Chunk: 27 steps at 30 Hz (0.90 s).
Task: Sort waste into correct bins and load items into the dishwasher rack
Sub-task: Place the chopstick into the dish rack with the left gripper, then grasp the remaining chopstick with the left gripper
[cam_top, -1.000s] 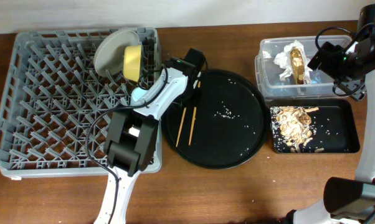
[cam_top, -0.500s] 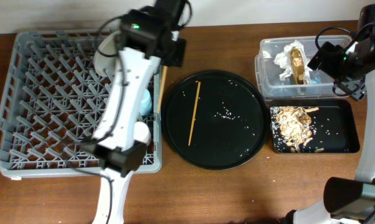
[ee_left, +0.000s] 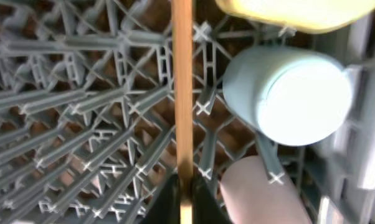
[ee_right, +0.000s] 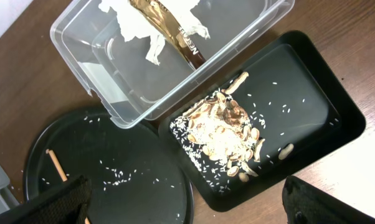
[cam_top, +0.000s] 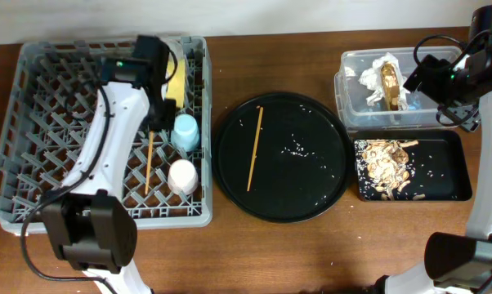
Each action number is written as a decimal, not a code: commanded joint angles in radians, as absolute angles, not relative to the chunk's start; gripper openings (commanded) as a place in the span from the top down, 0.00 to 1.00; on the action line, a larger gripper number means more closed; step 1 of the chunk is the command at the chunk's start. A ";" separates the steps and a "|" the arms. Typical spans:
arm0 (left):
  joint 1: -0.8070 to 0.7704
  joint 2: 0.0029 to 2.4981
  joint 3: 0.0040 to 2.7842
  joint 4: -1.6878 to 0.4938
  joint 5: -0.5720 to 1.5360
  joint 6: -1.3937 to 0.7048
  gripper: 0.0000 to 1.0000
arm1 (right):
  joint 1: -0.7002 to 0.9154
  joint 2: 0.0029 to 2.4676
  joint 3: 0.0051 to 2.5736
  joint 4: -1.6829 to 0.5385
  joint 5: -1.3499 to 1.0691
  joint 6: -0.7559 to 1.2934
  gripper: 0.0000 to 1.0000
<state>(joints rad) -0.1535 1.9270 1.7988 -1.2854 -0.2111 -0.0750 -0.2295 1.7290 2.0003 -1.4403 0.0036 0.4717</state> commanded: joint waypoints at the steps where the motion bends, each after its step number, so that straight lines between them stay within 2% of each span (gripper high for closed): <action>1: -0.144 1.913 1.745 -1.237 -0.233 -0.051 0.51 | -0.230 1.731 2.001 -1.440 0.015 0.476 0.02; 2: -0.139 1.911 1.751 -1.227 -0.233 -0.051 0.41 | -0.230 1.731 2.001 -1.440 0.015 0.476 0.02; 4: -0.134 1.909 1.800 -1.229 -0.224 -0.052 0.37 | -0.230 1.731 2.001 -1.440 0.015 0.476 0.01; 9: -0.209 1.873 2.074 -1.294 -0.046 -0.052 0.39 | -0.230 1.731 2.001 -1.440 0.015 0.476 0.02; 11: -0.285 1.872 2.079 -1.266 0.024 -0.052 0.40 | -0.230 1.731 2.001 -1.440 0.015 0.476 0.02; 14: -0.429 1.945 2.075 -1.240 0.022 -0.052 0.39 | -0.230 1.731 2.001 -1.440 0.015 0.476 0.02; 18: -0.546 2.135 2.075 -1.218 0.023 -0.056 0.41 | -0.230 1.731 2.001 -1.440 0.015 0.476 0.02; 27: -0.584 2.369 2.075 -1.205 0.007 -0.060 0.50 | -0.230 1.731 2.001 -1.440 0.015 0.476 0.02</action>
